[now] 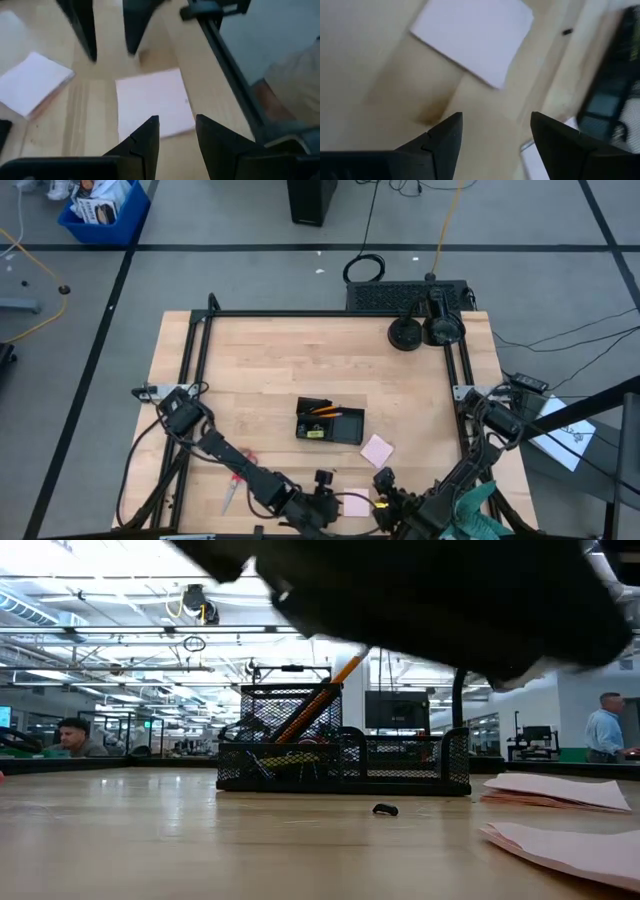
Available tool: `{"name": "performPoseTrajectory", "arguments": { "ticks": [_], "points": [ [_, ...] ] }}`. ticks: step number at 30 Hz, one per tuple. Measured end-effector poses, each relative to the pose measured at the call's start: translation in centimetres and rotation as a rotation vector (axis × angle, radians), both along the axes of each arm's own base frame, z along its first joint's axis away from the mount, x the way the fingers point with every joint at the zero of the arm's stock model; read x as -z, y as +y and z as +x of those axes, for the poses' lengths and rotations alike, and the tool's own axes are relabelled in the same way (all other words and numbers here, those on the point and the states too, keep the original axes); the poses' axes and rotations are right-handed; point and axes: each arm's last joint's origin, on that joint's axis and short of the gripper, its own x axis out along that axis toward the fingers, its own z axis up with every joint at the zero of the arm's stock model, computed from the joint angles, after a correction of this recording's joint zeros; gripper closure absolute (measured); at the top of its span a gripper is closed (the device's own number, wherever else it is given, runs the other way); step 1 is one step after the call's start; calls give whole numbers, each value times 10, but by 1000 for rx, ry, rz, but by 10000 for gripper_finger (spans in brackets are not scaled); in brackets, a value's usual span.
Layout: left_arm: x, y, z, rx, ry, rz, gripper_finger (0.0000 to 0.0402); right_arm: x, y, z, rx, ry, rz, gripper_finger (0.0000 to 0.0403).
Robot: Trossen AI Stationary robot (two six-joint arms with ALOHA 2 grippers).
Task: Pick and place office supplies into organizer
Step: Put the top sticky notes into the right section of the desk organizer
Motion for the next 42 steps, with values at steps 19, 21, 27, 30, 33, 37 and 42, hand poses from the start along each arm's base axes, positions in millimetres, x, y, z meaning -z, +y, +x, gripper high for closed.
{"name": "performPoseTrajectory", "arguments": {
  "ticks": [19,21,27,30,33,37,42],
  "points": [
    [40,18,22,-21,76,-123,266,29,0,-2,-201,-142,-62,177],
    [43,19,23,-26,85,-134,266,29,1,-1,-214,-146,-59,177],
    [43,19,23,-26,84,-129,266,30,3,0,-223,-152,-46,183],
    [43,19,23,-27,83,-127,266,31,5,1,-228,-162,-29,199],
    [43,20,23,-28,83,-125,266,32,9,1,-253,-171,-18,225],
    [44,20,23,-31,82,-123,266,37,13,1,-287,-177,-22,274],
    [44,20,23,-28,84,-115,266,39,16,0,-285,-170,-1,356]
  ]
}}
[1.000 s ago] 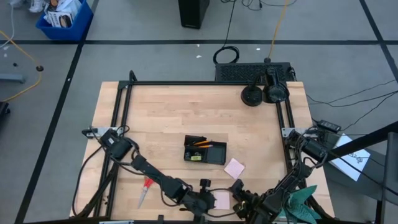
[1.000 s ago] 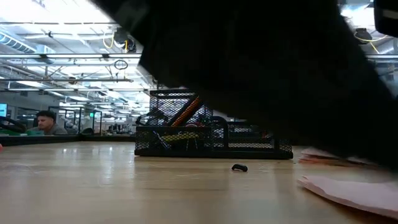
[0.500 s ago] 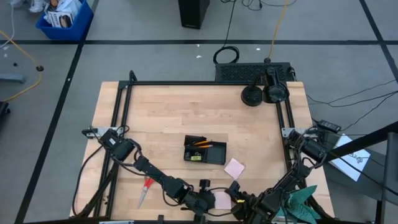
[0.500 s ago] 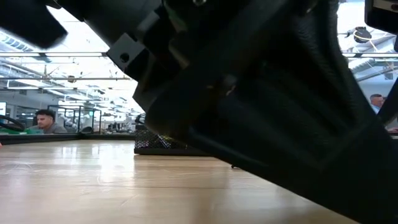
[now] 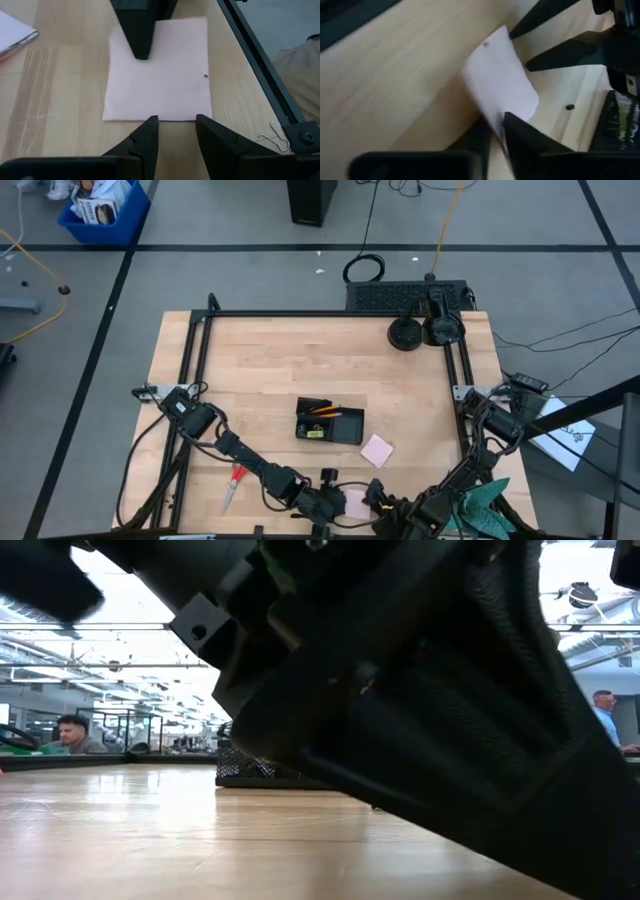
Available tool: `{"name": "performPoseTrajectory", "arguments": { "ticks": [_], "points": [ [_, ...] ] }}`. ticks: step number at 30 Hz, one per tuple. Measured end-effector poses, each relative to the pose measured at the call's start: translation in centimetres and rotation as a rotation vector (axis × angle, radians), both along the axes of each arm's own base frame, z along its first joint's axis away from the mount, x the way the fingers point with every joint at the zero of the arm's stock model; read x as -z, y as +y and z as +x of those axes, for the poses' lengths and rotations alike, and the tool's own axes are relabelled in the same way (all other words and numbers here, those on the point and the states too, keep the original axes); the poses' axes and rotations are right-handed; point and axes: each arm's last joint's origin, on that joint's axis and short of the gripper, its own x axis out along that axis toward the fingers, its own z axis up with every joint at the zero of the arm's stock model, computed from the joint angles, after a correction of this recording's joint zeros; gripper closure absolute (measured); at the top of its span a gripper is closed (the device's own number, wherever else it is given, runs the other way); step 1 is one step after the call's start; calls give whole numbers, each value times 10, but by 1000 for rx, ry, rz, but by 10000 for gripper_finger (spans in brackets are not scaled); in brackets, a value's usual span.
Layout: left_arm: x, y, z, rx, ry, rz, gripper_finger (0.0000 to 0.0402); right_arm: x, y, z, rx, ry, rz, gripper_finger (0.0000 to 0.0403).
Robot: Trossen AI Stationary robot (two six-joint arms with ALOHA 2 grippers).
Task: Pick and place office supplies into organizer
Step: Put the top sticky notes into the right section of the desk organizer
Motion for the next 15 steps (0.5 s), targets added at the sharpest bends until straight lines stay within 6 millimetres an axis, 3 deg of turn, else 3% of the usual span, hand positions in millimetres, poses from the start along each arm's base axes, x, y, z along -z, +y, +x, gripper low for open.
{"name": "performPoseTrajectory", "arguments": {
  "ticks": [3,6,12,15],
  "points": [
    [-1,-2,-1,63,-10,53,266,-3,-1,-1,29,-24,-1,395],
    [-9,-7,-7,157,-21,128,266,-9,-5,-1,73,-62,-5,394],
    [-54,-18,-38,127,-2,247,266,-34,-16,4,146,-161,-38,399],
    [-66,-20,-55,48,33,312,266,-46,-24,9,183,-204,-42,400]
  ]
}}
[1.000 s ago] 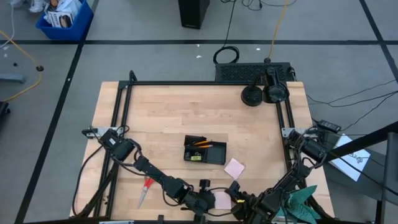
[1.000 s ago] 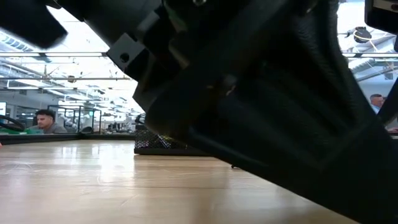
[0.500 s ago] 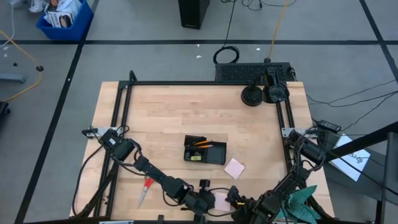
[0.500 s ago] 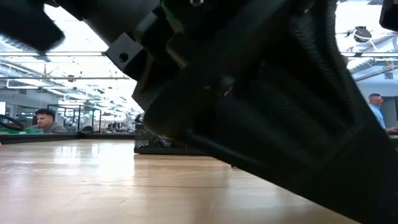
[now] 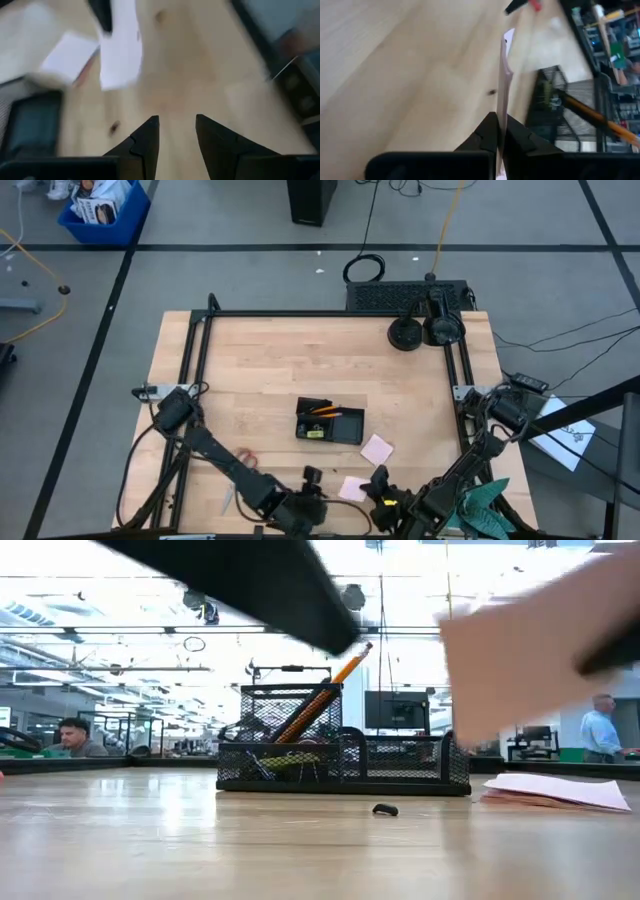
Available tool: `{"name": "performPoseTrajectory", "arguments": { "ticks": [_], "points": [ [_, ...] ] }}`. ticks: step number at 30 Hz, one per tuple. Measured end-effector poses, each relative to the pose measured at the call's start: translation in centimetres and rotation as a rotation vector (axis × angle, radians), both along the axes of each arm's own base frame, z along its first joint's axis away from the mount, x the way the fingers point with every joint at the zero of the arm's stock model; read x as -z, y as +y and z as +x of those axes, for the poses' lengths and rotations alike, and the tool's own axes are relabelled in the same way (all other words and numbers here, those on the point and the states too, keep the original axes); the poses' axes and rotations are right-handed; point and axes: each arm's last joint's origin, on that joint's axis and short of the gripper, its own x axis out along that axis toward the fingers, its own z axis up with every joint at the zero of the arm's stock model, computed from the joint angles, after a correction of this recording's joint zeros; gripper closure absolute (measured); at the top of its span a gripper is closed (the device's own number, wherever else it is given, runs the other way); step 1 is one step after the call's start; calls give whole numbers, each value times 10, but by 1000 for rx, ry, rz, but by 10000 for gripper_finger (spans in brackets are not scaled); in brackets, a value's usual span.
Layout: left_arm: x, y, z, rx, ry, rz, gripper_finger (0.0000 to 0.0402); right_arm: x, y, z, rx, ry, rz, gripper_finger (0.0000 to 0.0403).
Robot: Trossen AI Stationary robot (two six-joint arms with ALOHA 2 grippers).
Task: Pick and place office supplies into organizer
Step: Put the top sticky notes into the right section of the desk organizer
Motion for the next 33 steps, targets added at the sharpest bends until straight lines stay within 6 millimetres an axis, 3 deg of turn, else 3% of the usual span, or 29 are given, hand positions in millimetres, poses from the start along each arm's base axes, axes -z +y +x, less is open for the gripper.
{"name": "performPoseTrajectory", "arguments": {
  "ticks": [4,10,21,26,33],
  "points": [
    [-11,-6,-18,-72,-16,57,266,-14,-16,13,67,-48,0,400],
    [-10,-17,-32,-82,-28,79,266,-24,-41,34,154,-73,10,400],
    [-8,-19,-39,-94,3,93,266,-19,-71,41,232,44,-98,401],
    [-8,-18,-38,-94,4,97,266,-18,-88,49,353,11,-35,402],
    [-8,-15,-36,-103,5,94,266,-15,-115,57,467,101,30,402]
  ]
}}
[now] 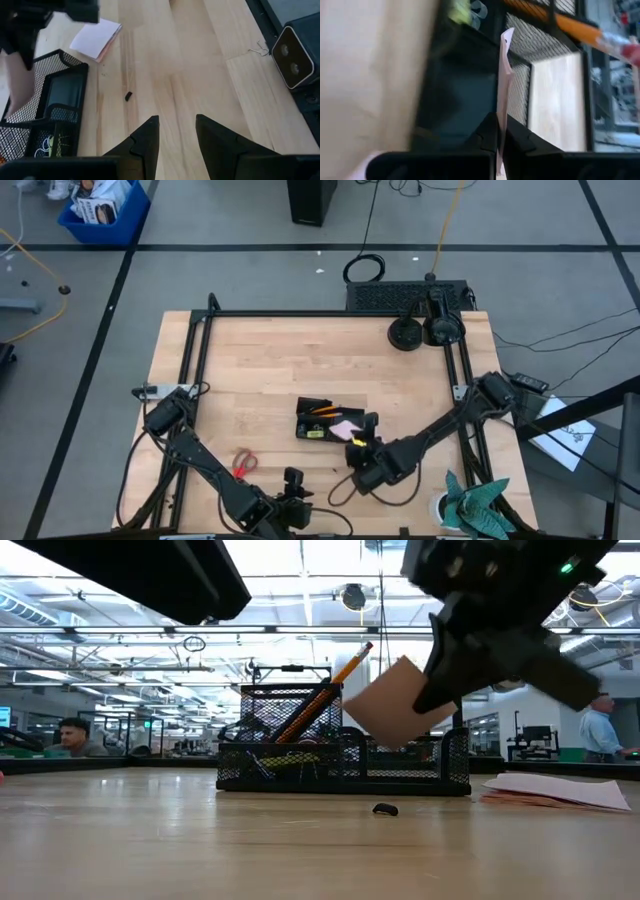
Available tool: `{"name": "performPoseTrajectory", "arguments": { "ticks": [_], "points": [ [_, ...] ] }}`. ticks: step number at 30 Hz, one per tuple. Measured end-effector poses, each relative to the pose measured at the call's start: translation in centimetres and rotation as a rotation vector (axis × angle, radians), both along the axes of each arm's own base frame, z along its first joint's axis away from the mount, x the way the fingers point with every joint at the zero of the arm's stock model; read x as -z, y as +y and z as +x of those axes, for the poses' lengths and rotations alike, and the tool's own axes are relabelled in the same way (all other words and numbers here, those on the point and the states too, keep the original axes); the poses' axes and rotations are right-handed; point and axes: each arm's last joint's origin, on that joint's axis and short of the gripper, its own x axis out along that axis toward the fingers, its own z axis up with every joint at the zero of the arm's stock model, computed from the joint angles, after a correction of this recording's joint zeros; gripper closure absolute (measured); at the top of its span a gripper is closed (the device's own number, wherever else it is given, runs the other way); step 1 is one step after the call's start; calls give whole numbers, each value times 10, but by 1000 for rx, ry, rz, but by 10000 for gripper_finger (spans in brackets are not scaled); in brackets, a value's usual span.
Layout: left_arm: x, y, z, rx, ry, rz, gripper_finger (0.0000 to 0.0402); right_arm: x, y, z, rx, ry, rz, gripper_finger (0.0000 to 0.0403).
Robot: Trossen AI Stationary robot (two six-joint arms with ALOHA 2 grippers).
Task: Pick and place office supplies into organizer
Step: Put the top sticky notes into the right section of the desk organizer
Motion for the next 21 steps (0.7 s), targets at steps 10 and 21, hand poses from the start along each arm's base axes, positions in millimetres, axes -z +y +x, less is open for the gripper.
{"name": "performPoseTrajectory", "arguments": {
  "ticks": [10,21],
  "points": [
    [0,1,1,-3,1,1,266,2,-25,9,66,69,38,402],
    [0,2,1,-5,5,5,266,-16,-41,12,170,160,68,403]
  ]
}}
